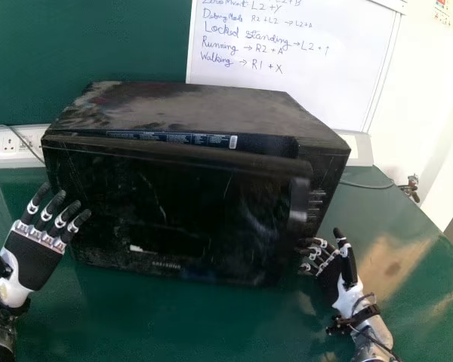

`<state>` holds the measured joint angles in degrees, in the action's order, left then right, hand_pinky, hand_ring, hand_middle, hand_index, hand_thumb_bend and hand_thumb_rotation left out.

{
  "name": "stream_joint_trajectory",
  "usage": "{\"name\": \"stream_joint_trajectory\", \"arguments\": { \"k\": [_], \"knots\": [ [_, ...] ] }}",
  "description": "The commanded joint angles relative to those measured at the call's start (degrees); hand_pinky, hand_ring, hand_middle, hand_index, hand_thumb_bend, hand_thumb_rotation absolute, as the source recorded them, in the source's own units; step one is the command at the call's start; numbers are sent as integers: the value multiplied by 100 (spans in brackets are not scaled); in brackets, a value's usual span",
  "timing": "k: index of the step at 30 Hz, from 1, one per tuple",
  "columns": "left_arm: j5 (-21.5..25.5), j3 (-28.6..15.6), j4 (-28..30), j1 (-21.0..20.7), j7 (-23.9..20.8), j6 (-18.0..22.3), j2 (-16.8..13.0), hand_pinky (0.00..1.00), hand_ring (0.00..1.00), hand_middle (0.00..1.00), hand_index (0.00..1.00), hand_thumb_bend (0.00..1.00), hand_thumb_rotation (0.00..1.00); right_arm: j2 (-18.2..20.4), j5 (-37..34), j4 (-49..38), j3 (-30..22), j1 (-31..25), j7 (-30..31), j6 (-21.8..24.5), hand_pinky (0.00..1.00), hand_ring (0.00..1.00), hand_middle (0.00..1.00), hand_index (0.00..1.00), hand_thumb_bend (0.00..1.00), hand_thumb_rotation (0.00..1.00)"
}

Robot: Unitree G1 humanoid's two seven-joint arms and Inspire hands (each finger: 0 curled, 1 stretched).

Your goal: Put biscuit inside oven

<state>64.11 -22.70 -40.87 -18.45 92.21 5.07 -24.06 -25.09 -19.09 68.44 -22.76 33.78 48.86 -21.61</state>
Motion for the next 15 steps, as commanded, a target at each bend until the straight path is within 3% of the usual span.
{"name": "stream_joint_trajectory", "arguments": {
  "k": [1,15],
  "knots": [
    [136,92,56,68,29,78,40,7,17,44,51,51,0,68,88,63,60,-75,-45,55,30,33,45,55,73,35],
    [-66,537,1226,710,29,370,-7,15,28,49,46,51,0,76,83,65,86,-83,-31,-18,30,33,46,55,71,35]
  ]
}}
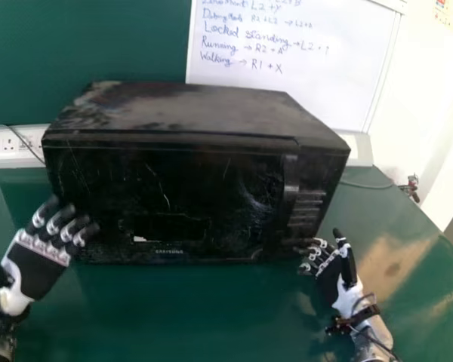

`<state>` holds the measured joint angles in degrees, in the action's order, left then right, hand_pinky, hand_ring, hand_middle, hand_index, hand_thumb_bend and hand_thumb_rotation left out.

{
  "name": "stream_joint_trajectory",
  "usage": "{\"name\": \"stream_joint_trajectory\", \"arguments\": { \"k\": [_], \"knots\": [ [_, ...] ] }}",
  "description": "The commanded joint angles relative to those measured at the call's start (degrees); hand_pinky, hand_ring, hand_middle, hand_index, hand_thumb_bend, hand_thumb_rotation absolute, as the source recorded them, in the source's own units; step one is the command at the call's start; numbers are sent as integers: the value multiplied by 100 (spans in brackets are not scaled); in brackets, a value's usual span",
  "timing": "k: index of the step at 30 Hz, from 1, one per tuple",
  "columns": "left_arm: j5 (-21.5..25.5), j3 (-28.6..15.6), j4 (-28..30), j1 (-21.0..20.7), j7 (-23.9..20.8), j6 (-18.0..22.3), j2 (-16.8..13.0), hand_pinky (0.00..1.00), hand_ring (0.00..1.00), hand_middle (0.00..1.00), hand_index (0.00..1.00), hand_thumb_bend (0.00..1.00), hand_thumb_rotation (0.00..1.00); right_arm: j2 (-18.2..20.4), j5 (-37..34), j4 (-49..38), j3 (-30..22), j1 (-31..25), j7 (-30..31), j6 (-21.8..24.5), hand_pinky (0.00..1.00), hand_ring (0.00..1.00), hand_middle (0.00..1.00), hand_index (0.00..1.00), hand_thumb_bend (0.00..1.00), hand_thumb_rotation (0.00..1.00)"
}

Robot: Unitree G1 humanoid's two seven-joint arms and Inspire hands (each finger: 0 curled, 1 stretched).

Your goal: Put biscuit inside oven

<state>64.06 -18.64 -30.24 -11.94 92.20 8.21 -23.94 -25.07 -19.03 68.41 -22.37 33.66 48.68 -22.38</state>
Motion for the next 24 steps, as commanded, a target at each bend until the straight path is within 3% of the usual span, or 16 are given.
{"name": "stream_joint_trajectory", "arguments": {
  "k": [1,6,11,12,13,14,16,17,18,19,21,24],
  "knots": [
    [-83,199,219,54,30,207,-42,17,30,49,46,51,0,70,77,78,47,-67,-8,61,30,33,46,55,71,35],
    [-156,679,428,77,30,354,-317,21,36,48,47,51,2,66,79,94,52,-61,-35,74,30,33,46,55,72,34],
    [-482,864,484,37,30,1293,-339,26,44,52,48,50,5,64,66,111,44,-49,-13,101,29,32,45,55,71,34],
    [-553,791,458,32,30,1543,-233,27,44,52,50,72,2,61,79,109,54,-50,-20,95,29,33,46,55,70,33],
    [-664,752,419,13,30,1785,-166,27,43,52,50,81,1,61,82,106,58,-50,-25,99,30,33,46,56,69,34],
    [-833,726,377,-29,30,2003,-123,28,42,52,50,74,0,61,80,107,57,-49,-26,103,30,33,46,56,69,33],
    [-1198,657,200,-229,10,2349,10,30,43,54,52,48,0,62,78,106,55,-45,-40,122,30,33,45,55,69,33],
    [-1366,639,147,-287,-118,2340,87,29,44,54,55,41,0,63,69,106,50,-41,-34,144,30,33,46,55,70,33],
    [-1549,612,87,-321,-284,2377,174,29,45,56,58,21,0,64,69,102,51,-43,-28,139,30,33,46,55,71,33],
    [-1752,600,69,-326,-490,2399,246,30,48,58,60,11,0,65,69,100,51,-45,-23,132,30,32,45,55,71,33],
    [-2205,642,104,-338,-914,2446,316,32,52,64,66,2,0,65,71,101,52,-50,-2,97,30,32,45,55,70,33],
    [-2860,778,339,-288,-1695,2166,312,35,54,65,70,0,0,60,97,95,73,-62,-28,79,30,33,46,56,71,35]
  ]
}}
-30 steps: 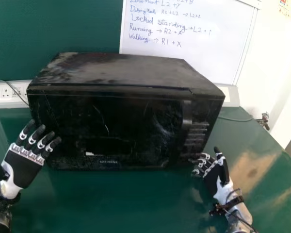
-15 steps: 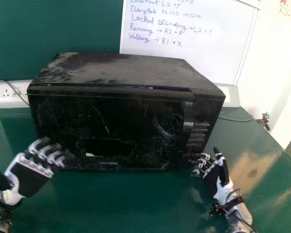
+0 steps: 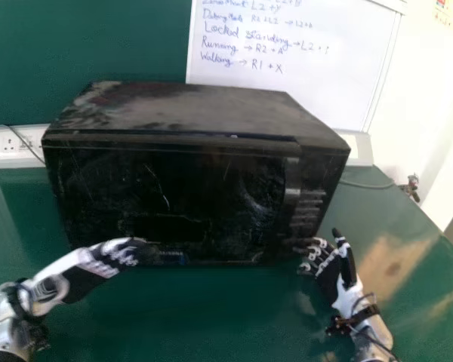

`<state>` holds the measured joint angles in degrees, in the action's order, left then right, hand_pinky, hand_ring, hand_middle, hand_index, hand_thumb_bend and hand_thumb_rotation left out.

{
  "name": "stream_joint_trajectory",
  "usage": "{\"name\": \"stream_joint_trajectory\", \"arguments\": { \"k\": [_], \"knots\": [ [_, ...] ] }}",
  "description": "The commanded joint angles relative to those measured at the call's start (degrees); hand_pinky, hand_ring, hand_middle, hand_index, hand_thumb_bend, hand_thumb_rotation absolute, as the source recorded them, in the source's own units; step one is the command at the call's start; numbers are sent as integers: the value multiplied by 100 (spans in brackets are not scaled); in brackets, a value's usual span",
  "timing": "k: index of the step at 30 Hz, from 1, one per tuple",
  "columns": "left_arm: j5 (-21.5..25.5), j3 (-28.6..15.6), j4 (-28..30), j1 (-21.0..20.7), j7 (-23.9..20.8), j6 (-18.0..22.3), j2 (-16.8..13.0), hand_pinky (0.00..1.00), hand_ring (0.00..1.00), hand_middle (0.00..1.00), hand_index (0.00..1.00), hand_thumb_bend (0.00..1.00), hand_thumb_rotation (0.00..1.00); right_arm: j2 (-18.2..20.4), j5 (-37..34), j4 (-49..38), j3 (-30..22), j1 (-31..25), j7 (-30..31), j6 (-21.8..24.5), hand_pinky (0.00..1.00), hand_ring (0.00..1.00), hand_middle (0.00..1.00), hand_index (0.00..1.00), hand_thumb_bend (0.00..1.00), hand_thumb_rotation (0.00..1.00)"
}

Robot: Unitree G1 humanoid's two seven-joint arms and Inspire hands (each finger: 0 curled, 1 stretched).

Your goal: Put biscuit inside oven

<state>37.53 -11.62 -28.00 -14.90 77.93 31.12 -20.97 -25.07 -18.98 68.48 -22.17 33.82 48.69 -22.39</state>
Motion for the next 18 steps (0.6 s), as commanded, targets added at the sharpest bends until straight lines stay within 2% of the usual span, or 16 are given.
{"name": "stream_joint_trajectory", "arguments": {
  "k": [1,5,6,7,9,11,12,14,17,18],
  "knots": [
    [-404,117,174,10,-486,-230,-8,33,53,65,70,0,0,59,95,84,58,-79,-36,85,31,33,46,56,71,35],
    [-1113,157,185,-64,-1291,-353,-88,28,47,67,74,0,0,64,100,65,66,-88,-74,114,30,33,46,56,70,34],
    [-1193,138,106,-123,-1409,-335,-63,29,49,68,74,0,0,60,112,64,76,-91,-76,102,30,33,46,56,70,34],
    [-1209,108,11,-191,-1495,-326,-11,33,53,70,75,1,0,57,116,64,81,-94,-72,92,31,33,46,56,71,35],
    [-1243,62,-142,-299,-1741,-369,84,49,64,74,75,8,0,55,113,70,75,-92,-99,113,31,33,46,56,72,35],
    [-1414,69,-266,-384,-2092,-326,110,57,68,76,76,19,0,57,103,76,64,-92,-87,101,31,34,47,56,72,35],
    [-1521,76,-330,-424,-2274,-284,109,66,73,77,77,26,0,57,106,75,66,-93,-83,89,31,34,47,56,72,35],
    [-1653,48,-508,-527,-2588,-178,160,77,76,80,80,32,0,61,116,62,74,-100,-87,56,32,34,47,56,72,35],
    [-1741,1,-800,-685,-2924,-102,237,80,78,82,84,38,0,62,121,56,81,-100,-92,51,31,34,47,55,72,35],
    [-1756,-13,-852,-712,-3033,-140,256,75,79,83,85,41,0,60,120,58,83,-97,-91,63,32,34,47,55,73,35]
  ]
}}
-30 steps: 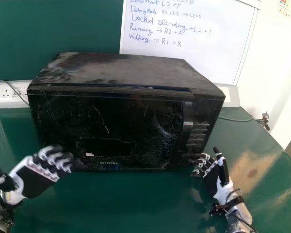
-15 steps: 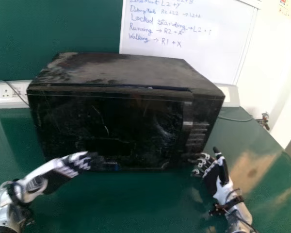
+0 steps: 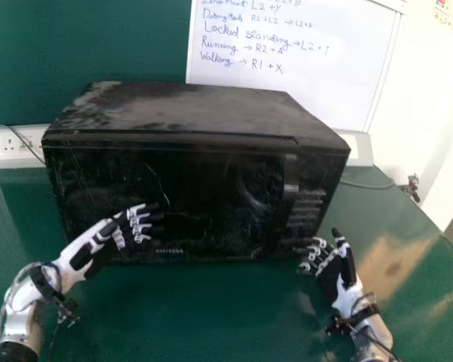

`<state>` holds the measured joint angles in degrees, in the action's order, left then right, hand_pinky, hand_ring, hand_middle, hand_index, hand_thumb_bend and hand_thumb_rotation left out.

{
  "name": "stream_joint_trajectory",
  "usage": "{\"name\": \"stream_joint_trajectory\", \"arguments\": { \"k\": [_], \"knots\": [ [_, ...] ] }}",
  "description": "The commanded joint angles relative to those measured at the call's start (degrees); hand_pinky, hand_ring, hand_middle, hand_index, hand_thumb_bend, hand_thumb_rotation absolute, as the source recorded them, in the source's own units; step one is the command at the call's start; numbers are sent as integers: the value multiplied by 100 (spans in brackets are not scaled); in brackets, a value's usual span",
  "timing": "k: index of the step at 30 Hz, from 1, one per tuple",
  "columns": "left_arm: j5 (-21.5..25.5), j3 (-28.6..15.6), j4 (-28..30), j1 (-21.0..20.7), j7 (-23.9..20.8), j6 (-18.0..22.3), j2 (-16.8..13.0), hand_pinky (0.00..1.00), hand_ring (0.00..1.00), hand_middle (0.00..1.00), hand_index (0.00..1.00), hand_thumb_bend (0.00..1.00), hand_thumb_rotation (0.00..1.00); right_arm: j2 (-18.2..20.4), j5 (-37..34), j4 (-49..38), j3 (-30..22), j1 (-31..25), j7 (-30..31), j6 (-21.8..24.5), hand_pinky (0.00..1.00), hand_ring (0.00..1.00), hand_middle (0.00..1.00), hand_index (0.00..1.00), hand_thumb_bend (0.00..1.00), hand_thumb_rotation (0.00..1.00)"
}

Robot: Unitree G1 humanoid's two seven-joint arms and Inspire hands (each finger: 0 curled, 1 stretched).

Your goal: Put biscuit inside oven

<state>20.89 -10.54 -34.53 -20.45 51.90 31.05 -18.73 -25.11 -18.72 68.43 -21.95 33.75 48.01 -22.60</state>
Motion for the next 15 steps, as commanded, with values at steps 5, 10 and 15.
{"name": "stream_joint_trajectory", "arguments": {
  "k": [5,10,15],
  "knots": [
    [-62,-215,-269,-168,-801,-337,147,68,85,92,93,40,0,74,53,77,37,-74,28,150,31,33,46,56,72,35],
    [-141,-229,-136,-102,-1164,-560,190,61,88,99,99,39,0,84,69,71,42,-84,15,99,31,33,46,55,71,35],
    [-201,-243,-133,-91,-1207,-561,163,60,91,100,100,40,0,80,66,79,40,-74,4,145,31,33,46,55,73,35]
  ]
}}
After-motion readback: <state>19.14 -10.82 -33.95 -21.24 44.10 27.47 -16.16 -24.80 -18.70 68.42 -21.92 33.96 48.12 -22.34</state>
